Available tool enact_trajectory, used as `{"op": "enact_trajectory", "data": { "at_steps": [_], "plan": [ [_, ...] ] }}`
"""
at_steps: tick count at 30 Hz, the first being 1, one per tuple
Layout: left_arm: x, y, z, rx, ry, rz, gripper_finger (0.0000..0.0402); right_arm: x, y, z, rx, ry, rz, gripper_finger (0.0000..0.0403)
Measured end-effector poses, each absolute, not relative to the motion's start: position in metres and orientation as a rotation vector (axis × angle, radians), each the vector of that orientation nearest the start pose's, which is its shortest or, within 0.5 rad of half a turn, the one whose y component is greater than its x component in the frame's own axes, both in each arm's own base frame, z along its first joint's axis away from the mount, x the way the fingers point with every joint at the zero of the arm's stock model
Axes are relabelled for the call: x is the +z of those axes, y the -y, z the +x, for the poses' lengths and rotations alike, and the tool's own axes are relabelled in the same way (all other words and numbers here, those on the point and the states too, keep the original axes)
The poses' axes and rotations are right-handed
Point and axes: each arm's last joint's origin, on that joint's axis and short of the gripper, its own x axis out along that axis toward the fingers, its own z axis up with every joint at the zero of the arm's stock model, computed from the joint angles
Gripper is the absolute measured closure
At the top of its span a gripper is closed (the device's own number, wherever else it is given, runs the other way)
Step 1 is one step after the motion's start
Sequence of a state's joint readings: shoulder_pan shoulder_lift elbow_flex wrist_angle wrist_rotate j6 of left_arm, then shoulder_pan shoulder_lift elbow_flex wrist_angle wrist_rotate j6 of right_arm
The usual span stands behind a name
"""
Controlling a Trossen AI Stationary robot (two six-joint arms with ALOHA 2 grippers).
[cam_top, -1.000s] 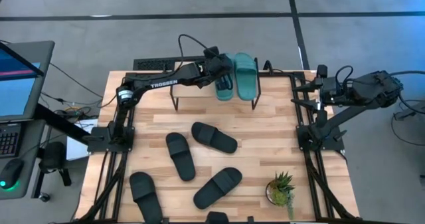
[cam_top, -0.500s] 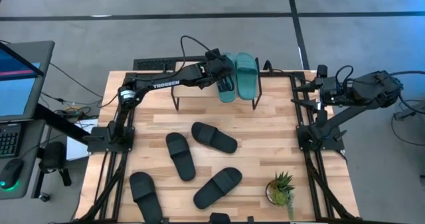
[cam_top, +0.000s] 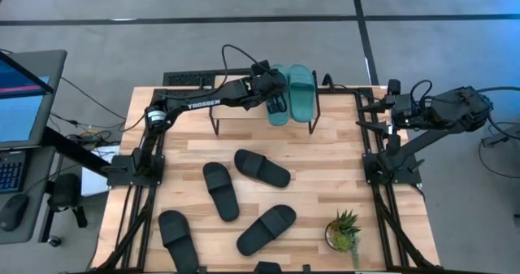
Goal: Pick and place slides into the shelf
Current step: Put the blue slipper on the shelf, then put the black slipper on the shelf
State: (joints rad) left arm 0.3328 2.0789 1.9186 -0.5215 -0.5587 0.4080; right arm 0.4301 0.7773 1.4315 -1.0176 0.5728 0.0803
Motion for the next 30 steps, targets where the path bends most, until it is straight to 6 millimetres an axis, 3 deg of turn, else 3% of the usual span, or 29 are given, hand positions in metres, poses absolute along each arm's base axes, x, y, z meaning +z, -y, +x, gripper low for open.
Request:
{"op": "enact_trajectory", "data": {
  "at_steps": [12,30],
  "plan": [
    [0.296,-0.163,0.442,0.693,-0.896,0.513,0.0288,0.451,-0.017,0.075,-0.154,-0.333,-0.107,0.0242],
    [0.296,-0.138,0.447,0.67,-0.923,0.558,0.0285,0.451,-0.018,0.075,-0.128,-0.336,-0.102,0.0242]
  ]
}}
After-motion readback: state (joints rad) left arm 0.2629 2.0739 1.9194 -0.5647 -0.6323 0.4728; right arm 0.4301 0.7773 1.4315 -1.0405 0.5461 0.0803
